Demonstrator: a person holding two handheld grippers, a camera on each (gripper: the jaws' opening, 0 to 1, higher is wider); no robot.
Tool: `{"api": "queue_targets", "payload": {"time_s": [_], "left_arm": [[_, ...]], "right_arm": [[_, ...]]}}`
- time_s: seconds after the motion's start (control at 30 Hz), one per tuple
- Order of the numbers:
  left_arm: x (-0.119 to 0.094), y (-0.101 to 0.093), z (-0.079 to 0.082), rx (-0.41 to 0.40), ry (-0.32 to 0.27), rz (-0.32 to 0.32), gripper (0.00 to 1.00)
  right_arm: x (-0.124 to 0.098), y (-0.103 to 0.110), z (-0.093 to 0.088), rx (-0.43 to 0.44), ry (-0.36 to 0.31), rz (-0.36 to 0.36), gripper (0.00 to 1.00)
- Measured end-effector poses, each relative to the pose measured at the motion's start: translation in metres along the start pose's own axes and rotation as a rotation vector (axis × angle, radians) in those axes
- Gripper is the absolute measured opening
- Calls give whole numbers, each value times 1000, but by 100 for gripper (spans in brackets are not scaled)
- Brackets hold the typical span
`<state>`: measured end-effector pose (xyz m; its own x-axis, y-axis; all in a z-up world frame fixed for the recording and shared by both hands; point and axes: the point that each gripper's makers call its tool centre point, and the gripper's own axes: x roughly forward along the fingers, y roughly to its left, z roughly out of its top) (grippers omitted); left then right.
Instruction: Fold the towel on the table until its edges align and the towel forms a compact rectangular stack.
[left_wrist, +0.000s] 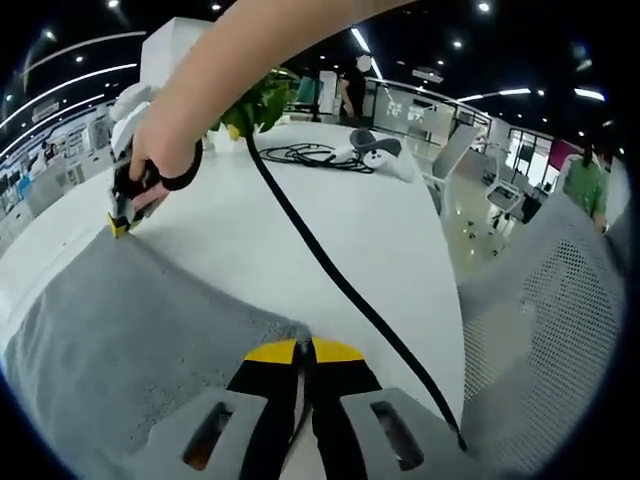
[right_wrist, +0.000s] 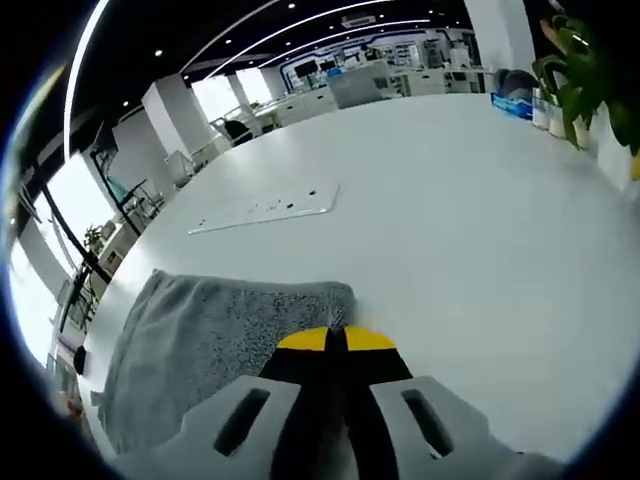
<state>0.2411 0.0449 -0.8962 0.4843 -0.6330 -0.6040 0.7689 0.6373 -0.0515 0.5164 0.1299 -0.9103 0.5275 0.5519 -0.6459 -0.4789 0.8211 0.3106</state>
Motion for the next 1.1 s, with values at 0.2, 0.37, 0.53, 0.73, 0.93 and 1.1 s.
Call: {"api": "queue_targets", "payload": {"time_s": [0.2,0.37,0.53,0.73,0.93,1.1], "left_arm": [[-13,3,5,20,-17,16,3],[-22,5,10,26,-30,31,3],[-32,5,18,27,-51,47,3],[-47,6,29,33,-78,80,3],[-66,8,40,57,-105,117,3],[-82,11,48,63,-138,149,3]], "right_arm": [[-5,5,6,-1,-7,5,0],[-14,12,17,-28,-20,21,0],[-20,19,25,-48,-31,31,0],[-32,34,40,-61,-60,48,0],[-46,52,58,-90,-85,66,0],[-58,67,73,-118,-109,75,0]]}}
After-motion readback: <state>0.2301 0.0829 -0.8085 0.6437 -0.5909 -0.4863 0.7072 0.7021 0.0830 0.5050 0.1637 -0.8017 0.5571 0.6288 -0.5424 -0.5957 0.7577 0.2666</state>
